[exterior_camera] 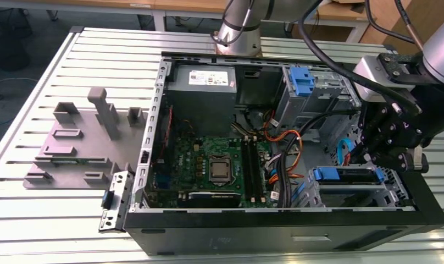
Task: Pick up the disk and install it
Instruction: 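Insert the first disk wire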
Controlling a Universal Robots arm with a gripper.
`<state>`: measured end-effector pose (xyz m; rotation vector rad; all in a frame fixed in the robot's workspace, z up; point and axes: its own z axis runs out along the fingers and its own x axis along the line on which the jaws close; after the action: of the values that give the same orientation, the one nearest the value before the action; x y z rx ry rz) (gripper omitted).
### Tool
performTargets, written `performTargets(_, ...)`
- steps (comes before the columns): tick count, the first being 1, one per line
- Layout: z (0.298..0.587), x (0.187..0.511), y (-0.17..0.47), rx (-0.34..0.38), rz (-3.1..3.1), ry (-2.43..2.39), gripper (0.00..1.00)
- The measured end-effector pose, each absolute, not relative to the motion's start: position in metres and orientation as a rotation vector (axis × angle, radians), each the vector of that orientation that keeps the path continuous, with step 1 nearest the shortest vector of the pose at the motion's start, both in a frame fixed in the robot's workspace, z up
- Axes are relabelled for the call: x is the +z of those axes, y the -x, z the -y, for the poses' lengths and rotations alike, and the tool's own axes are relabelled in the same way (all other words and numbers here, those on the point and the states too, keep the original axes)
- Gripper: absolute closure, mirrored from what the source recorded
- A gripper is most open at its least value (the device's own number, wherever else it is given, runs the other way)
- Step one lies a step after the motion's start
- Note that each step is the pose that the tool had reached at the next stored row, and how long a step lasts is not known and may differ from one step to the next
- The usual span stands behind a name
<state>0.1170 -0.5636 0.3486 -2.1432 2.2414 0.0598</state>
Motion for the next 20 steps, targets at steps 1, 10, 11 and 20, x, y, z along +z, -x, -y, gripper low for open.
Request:
performTargets(1, 0.5637, 0.3484, -0.1170, 0.060, -2.241, 2.143, 0.84)
performTargets(10, 0.5702, 0.3469, -0.1170, 0.060, -2.242, 2.143, 0.84)
performTargets(11, 0.5710, 0.3466, -0.1170, 0.060, -2.241, 2.143, 0.84)
performTargets(20, 0.5733, 0.3418, -0.1170, 0.067, -2.235, 2.142, 0.84)
